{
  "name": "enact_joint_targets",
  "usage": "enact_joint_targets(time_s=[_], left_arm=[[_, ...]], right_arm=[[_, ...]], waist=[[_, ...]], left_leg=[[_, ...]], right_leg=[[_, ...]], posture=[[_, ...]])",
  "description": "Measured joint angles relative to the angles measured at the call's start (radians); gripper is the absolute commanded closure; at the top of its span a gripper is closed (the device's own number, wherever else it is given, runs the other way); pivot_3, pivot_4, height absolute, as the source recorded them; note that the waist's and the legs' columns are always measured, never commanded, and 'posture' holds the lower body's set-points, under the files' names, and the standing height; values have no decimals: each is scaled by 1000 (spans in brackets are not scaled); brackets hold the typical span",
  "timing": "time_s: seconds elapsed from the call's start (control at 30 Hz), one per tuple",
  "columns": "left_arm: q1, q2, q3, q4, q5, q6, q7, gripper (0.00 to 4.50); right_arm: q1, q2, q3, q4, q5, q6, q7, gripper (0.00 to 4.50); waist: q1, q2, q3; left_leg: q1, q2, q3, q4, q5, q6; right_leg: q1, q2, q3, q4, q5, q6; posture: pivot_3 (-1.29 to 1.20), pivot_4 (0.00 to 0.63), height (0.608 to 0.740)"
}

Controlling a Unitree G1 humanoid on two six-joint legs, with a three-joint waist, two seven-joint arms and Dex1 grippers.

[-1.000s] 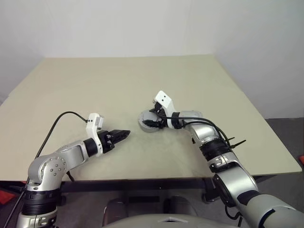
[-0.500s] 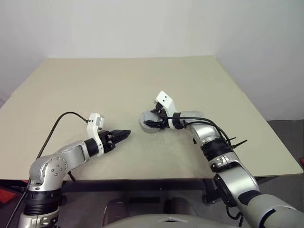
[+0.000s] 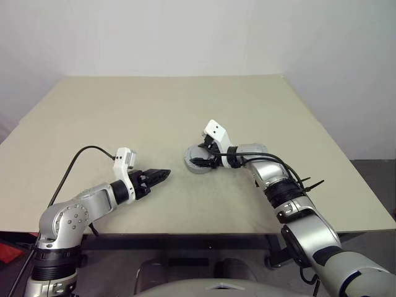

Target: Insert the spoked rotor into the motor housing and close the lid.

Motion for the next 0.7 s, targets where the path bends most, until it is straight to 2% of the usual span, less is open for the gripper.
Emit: enact_joint_targets(time_s=[0.2,0.53,0.7], left_arm=[[-5,-4,2,4,0,0,2,1935],[-152,-130,2,121,0,4,68,1935],[-222,-172,-18,216,23,3,75,3418]], right_arm=[[1,-11,1,0,0,-8,10,1512],[6,-16,1,-8,0,-9,11,1512],[11,-16,1,-18,0,-8,9,1512]], waist=[[3,0,0],[7,0,0],[7,0,0]], left_leg=[[0,-1,0,0,-1,1],[0,-1,0,-1,-1,1],[0,-1,0,-2,-1,1]], right_leg=[[2,-1,0,-3,0,0],[2,-1,0,-4,0,0],[2,-1,0,-4,0,1]], posture=[[0,0,740],[0,0,740],[0,0,740]])
